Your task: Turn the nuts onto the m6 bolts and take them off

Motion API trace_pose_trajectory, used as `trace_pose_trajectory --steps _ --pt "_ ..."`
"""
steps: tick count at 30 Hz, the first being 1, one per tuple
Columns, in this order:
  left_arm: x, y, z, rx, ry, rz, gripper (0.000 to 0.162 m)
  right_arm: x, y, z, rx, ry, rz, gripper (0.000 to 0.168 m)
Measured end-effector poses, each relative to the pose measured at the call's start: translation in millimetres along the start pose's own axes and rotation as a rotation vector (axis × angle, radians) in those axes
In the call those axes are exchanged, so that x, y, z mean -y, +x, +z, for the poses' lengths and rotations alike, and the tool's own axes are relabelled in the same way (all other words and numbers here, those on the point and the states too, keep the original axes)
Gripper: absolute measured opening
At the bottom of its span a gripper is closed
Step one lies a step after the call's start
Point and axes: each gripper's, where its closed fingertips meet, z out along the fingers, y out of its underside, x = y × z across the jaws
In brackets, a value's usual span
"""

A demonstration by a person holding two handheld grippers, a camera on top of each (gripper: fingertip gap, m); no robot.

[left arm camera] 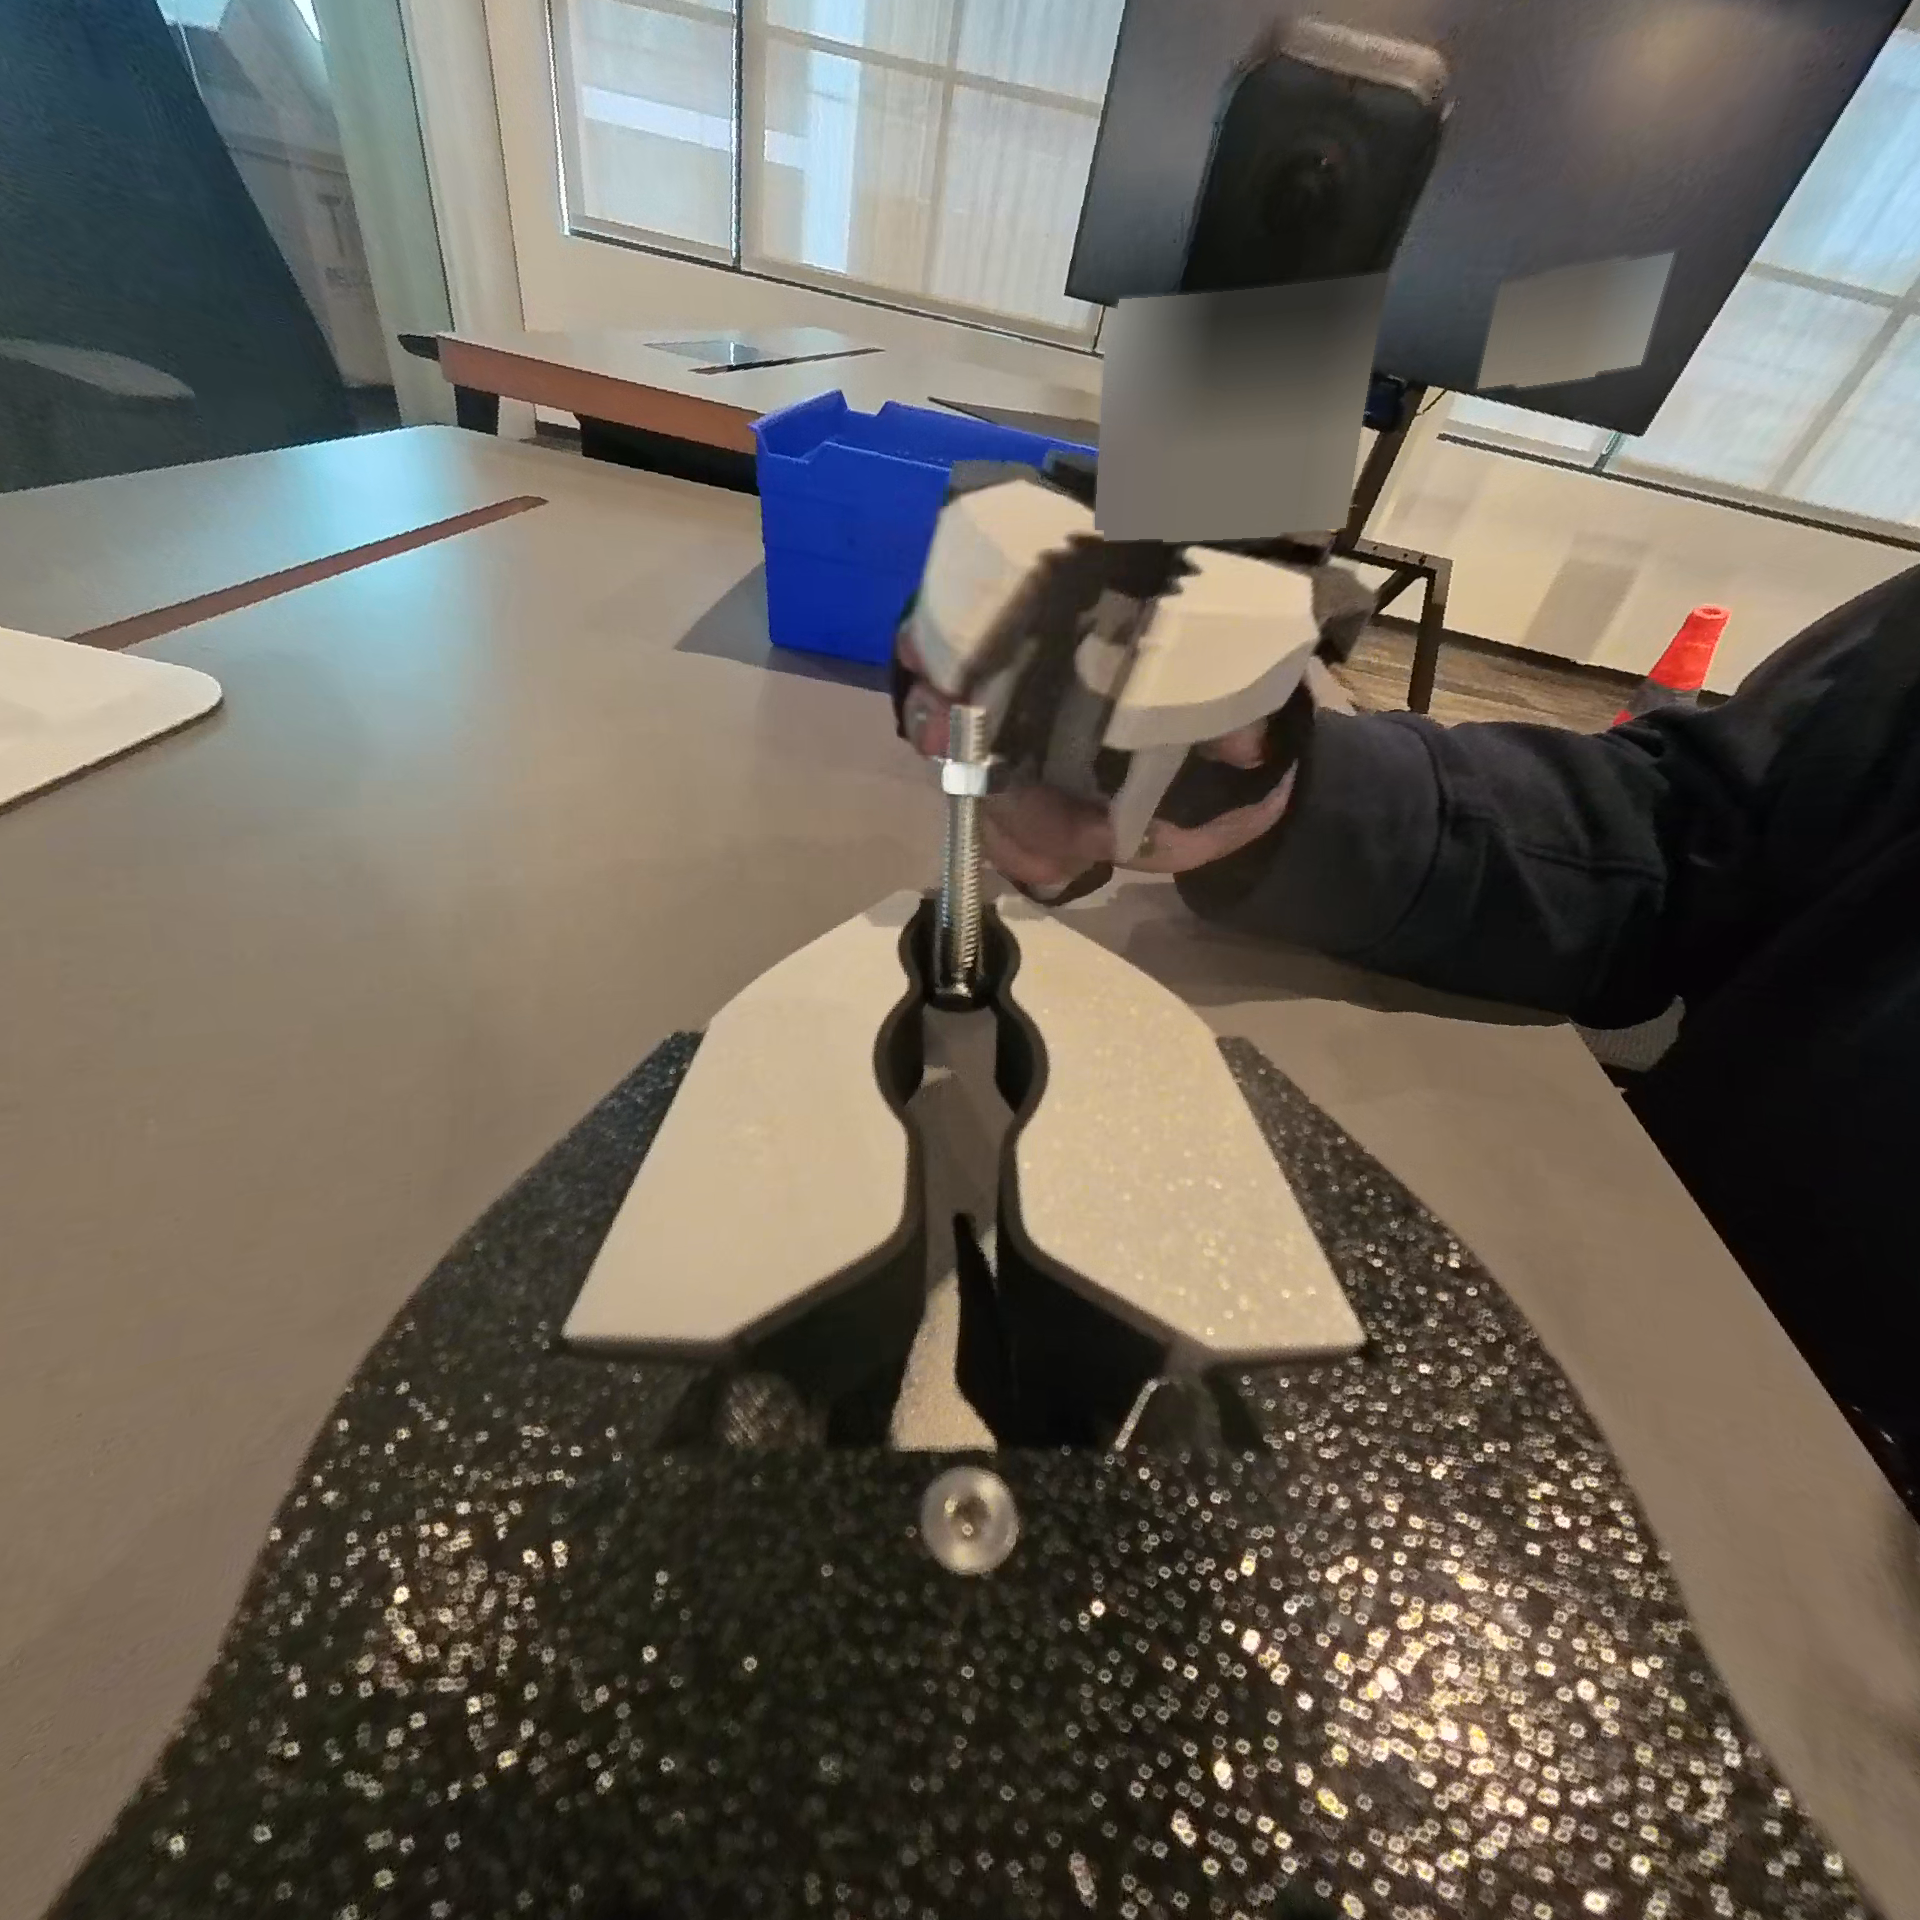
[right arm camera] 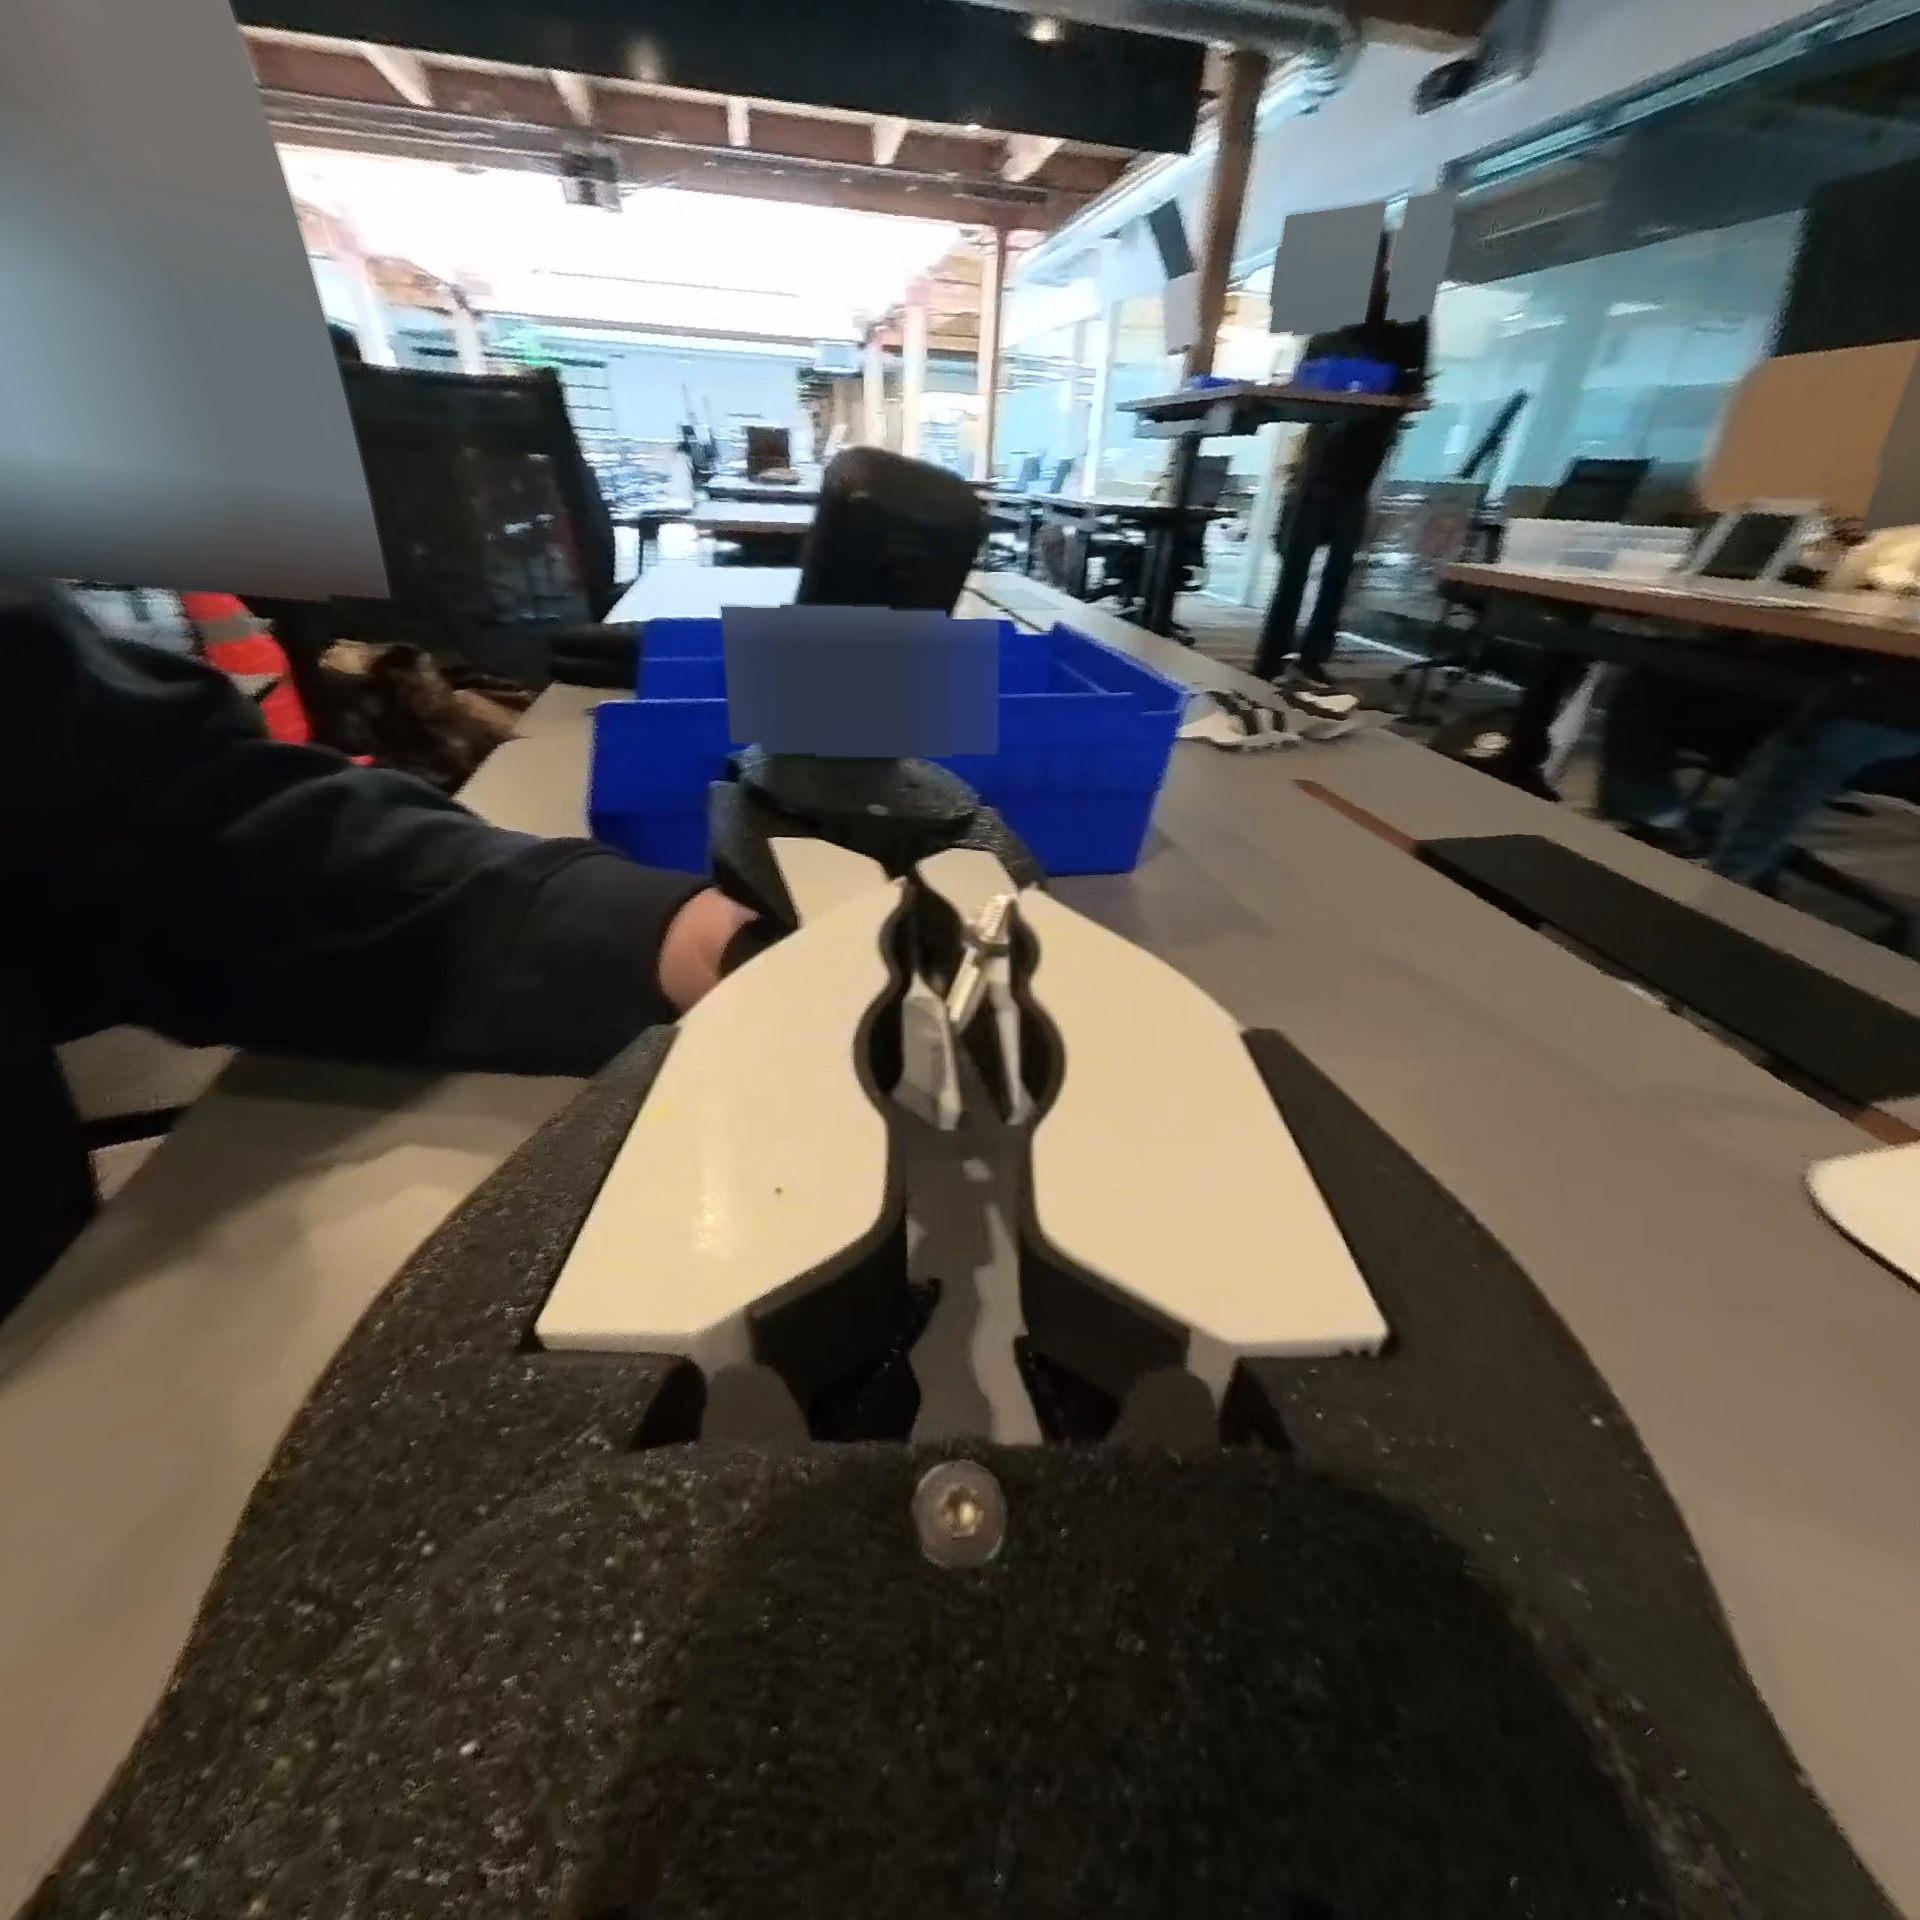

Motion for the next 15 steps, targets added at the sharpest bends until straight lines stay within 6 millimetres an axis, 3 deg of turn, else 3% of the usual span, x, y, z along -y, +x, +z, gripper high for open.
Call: trace_pose_trajectory --steps 4,6,7,9,13,15 --pt "0.0 0.0 0.0 0.0 0.0 0.0 0.008 -6.5 2.4 5.0 -0.031 -0.031 -0.014 0.03" --pt "0.0 0.1 -0.1 0.0 0.0 0.0 0.008 -6.3 -5.7 5.2 0.026 -0.03 -0.003 0.022" --pt "-0.1 0.1 0.0 0.0 0.0 0.0 0.008 -4.1 -13.2 2.9 0.084 -0.022 -0.001 0.001" --pt "0.2 0.0 -0.2 -0.001 0.001 -0.002 0.008 -0.4 -15.0 0.0 0.111 -0.007 0.023 0.001" --pt "0.2 -0.1 -0.2 -0.002 0.002 -0.004 0.008 -2.8 3.9 1.3 -0.032 -0.007 -0.014 0.021" --pt "0.3 -0.1 -0.3 -0.002 0.002 -0.004 0.008 -7.4 2.4 4.8 -0.028 -0.034 -0.015 0.025"
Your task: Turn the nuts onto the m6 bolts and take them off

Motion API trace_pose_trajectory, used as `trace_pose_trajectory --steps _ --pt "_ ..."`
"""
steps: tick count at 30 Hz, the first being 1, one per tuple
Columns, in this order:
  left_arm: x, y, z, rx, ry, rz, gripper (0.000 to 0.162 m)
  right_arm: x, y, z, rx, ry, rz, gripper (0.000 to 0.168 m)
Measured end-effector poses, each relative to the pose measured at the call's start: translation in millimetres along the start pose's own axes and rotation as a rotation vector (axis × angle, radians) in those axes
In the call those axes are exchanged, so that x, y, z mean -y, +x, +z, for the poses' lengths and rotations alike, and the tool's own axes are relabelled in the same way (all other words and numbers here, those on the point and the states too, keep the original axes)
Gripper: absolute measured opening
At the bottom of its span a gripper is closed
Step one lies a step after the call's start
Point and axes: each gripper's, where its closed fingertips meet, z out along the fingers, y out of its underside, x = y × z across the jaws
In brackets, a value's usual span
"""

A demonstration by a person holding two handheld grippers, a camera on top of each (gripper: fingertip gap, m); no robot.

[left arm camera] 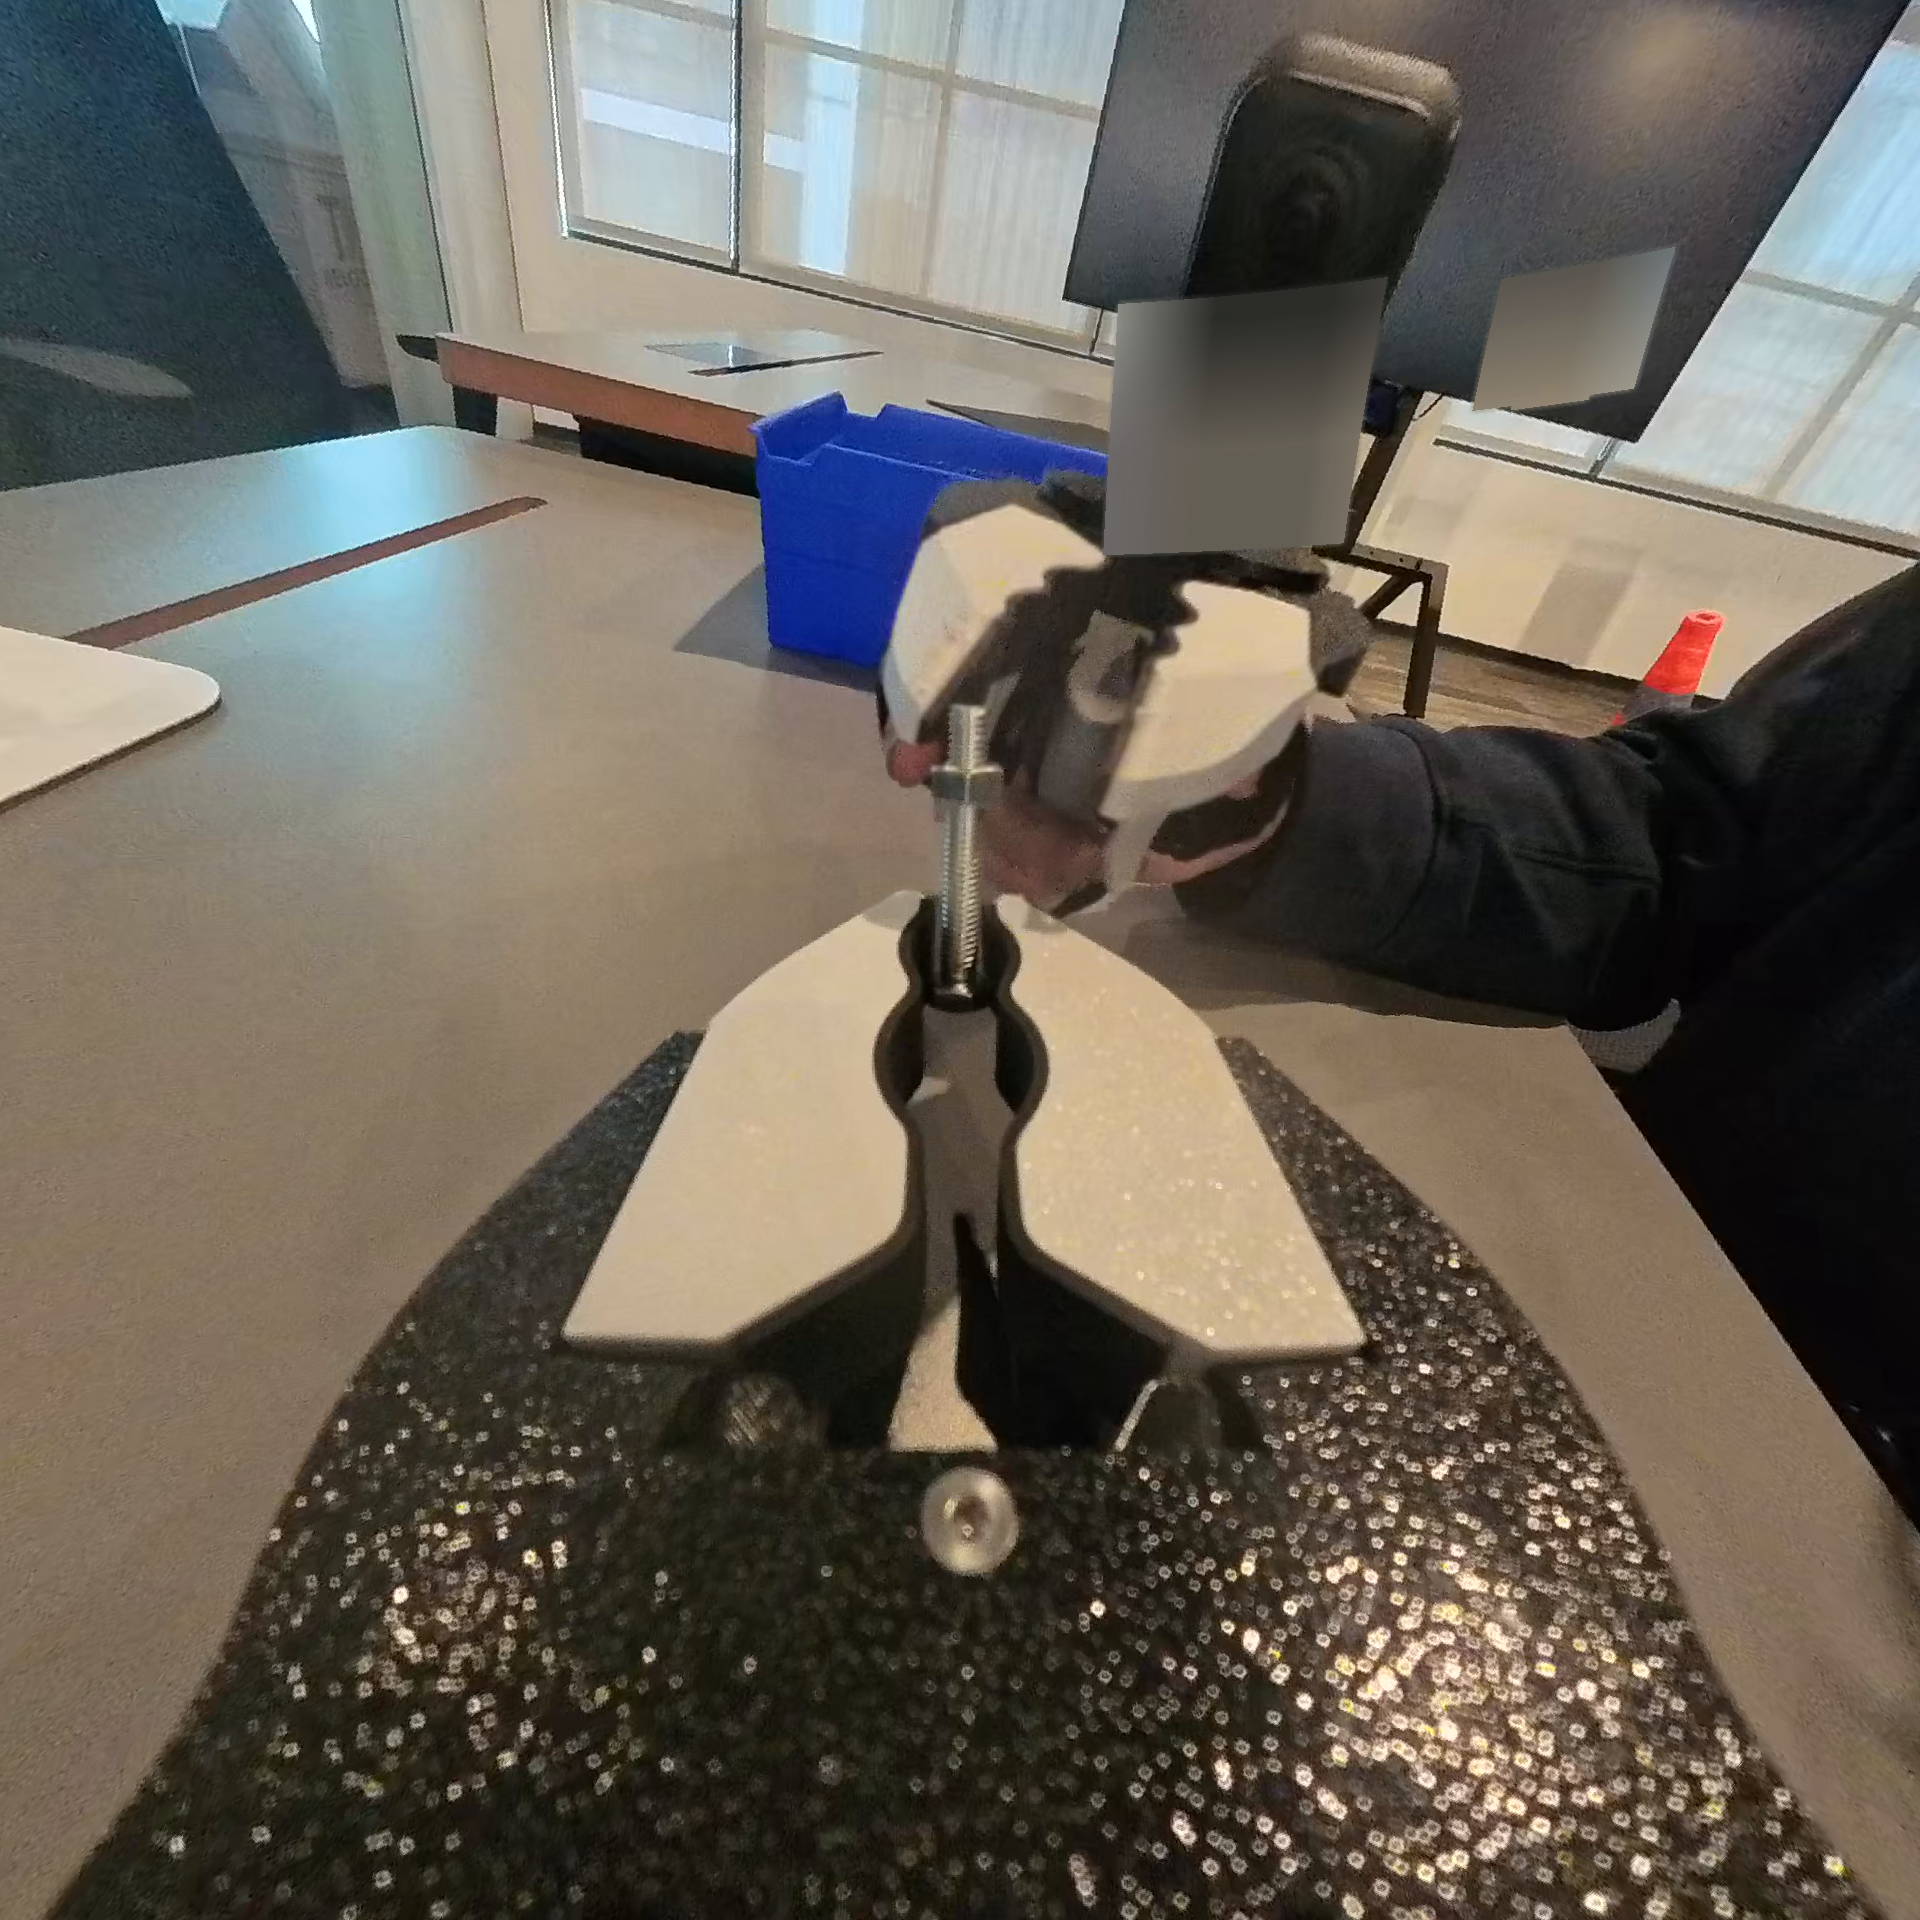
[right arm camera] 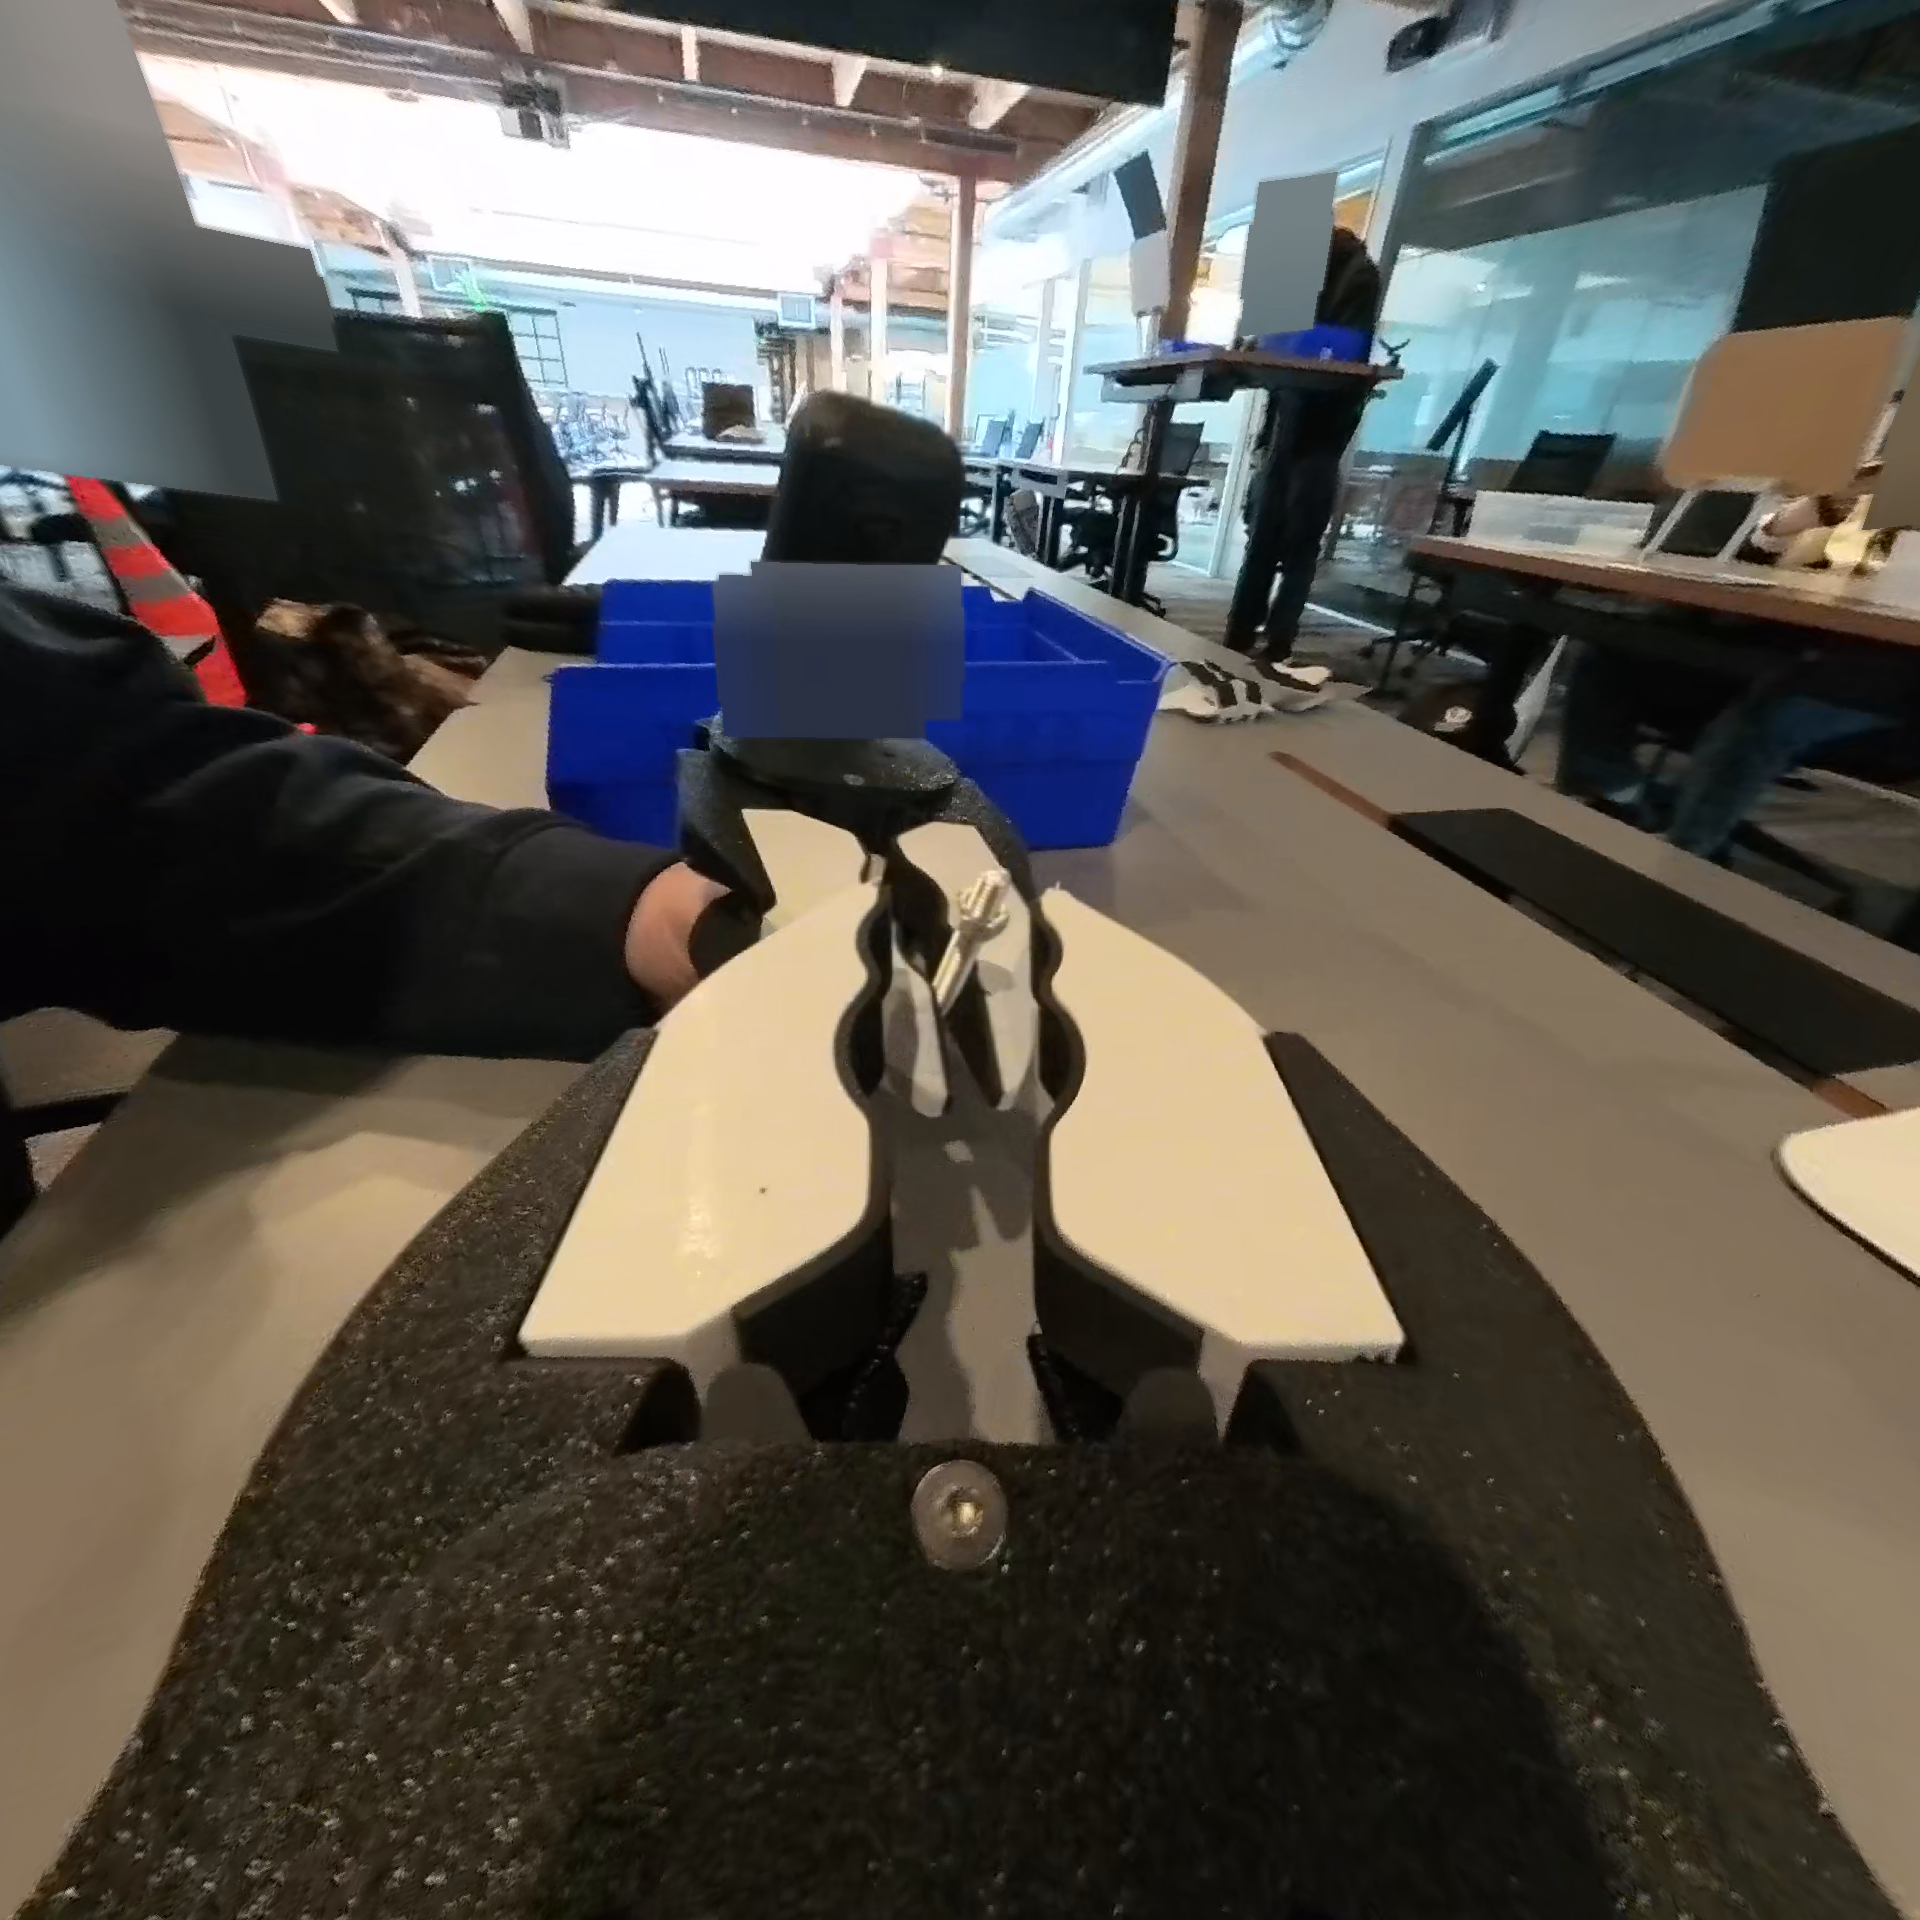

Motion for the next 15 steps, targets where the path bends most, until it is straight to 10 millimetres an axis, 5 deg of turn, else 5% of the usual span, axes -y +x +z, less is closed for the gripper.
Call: trace_pose_trajectory --steps 2,4,12,15 --pt "0.2 0.0 -0.2 0.0 0.001 -0.001 0.008 -1.2 -6.0 2.0 0.037 -0.003 0.012 0.026" --pt "0.2 -0.1 -0.1 0.0 0.001 -0.001 0.008 2.4 -19.0 -2.4 0.138 0.01 0.012 0.001" --pt "0.3 -0.5 -0.4 -0.002 0.004 -0.005 0.008 0.4 1.2 -0.2 -0.006 0.007 0.008 0.029" --pt "0.5 -0.6 -0.6 -0.001 0.005 -0.005 0.008 1.4 -10.3 0.8 0.065 0.017 0.008 0.02"
